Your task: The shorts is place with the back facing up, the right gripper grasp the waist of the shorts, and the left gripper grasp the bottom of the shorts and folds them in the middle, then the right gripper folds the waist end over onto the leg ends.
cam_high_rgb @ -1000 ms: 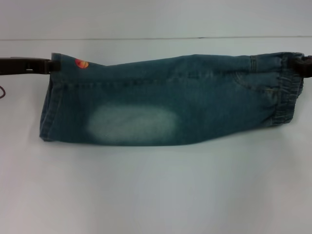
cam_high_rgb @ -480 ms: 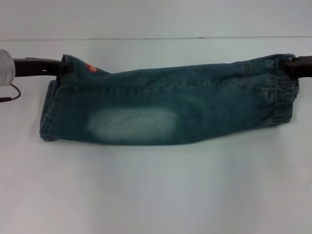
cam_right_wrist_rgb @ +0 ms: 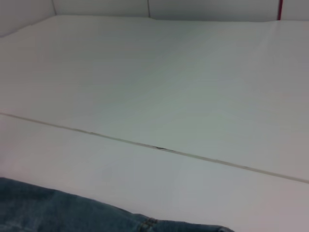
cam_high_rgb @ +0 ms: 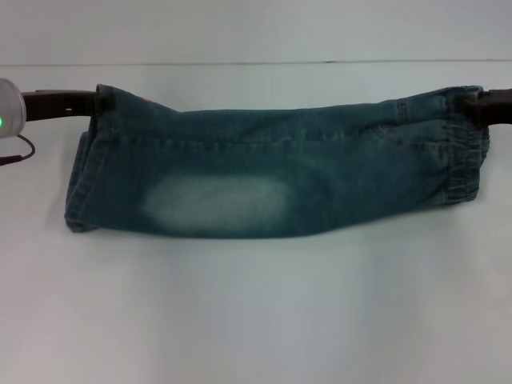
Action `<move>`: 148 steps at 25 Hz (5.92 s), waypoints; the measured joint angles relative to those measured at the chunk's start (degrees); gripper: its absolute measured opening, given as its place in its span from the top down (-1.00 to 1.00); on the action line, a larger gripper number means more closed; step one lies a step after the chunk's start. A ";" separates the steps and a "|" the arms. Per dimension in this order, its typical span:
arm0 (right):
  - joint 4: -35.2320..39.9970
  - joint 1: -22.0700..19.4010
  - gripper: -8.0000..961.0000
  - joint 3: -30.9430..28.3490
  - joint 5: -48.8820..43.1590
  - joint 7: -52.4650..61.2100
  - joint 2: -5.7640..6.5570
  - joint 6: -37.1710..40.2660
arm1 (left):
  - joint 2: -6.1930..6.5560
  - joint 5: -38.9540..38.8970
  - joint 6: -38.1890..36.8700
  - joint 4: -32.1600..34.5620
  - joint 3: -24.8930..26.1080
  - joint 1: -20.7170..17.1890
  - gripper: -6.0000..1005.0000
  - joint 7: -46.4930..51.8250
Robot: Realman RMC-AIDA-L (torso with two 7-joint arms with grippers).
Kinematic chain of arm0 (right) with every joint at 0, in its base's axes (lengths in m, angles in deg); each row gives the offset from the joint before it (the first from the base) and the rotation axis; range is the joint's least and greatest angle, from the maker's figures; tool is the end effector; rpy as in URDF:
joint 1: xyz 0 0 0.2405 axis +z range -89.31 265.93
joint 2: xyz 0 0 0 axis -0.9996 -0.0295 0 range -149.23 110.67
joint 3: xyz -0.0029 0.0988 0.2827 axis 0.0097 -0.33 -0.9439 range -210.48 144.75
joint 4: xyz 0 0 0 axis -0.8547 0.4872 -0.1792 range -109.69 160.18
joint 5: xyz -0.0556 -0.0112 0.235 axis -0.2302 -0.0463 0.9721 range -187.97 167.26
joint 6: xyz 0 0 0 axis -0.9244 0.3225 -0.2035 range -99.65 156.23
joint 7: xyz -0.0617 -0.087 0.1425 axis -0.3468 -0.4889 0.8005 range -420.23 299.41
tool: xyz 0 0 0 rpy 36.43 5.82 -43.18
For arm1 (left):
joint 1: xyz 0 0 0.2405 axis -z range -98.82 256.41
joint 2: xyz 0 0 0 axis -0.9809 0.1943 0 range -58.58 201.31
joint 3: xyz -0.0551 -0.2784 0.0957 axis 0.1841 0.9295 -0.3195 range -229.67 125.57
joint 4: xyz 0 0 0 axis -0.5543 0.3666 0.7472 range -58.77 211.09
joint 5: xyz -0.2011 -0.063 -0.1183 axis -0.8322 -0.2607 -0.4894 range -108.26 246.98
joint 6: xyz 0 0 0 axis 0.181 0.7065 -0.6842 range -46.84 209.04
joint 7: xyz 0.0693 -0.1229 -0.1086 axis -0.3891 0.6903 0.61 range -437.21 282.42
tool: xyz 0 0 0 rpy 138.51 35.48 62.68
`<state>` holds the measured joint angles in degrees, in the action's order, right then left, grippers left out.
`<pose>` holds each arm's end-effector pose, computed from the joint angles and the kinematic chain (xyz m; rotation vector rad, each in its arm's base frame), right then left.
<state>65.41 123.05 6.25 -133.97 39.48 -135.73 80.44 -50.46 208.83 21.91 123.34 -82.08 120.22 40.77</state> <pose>0.3631 0.4905 0.0151 -2.1163 0.9304 0.2808 -0.3146 0.5024 -0.0025 -2.1091 -1.1609 -0.3430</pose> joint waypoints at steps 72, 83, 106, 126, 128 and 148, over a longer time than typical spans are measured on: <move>-3.73 -18.67 -0.71 -9.23 15.96 -15.80 -2.17 19.33 | -2.01 -17.56 -30.16 6.06 -3.19 -9.02 -0.52 -4.77; -6.78 -13.59 -0.69 -8.69 11.64 -14.09 -1.73 13.96 | -1.84 -17.77 -31.37 5.22 -3.28 -8.24 -0.52 -4.11; -9.91 -11.45 -0.58 -8.68 10.88 -14.01 -1.96 12.91 | -1.03 -17.84 -30.91 5.74 -3.19 -7.57 -0.52 -2.93; -10.55 -10.86 0.26 -9.04 10.68 -12.83 -1.66 11.05 | -0.98 -17.59 -30.90 5.37 -3.21 -6.99 -0.52 -2.94; -10.55 -10.87 0.41 -9.17 10.76 -12.70 -1.61 11.04 | -1.02 -17.60 -30.97 5.37 -3.25 -6.96 -0.52 -2.92; -7.97 -11.45 0.86 -12.38 11.23 -12.10 -2.93 14.25 | -2.14 -21.31 -27.68 0.32 -7.19 -6.11 -0.52 -2.86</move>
<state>57.44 111.59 -6.13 -122.75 27.38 -138.66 94.68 -52.60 187.52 -5.77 123.65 -89.27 114.11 37.91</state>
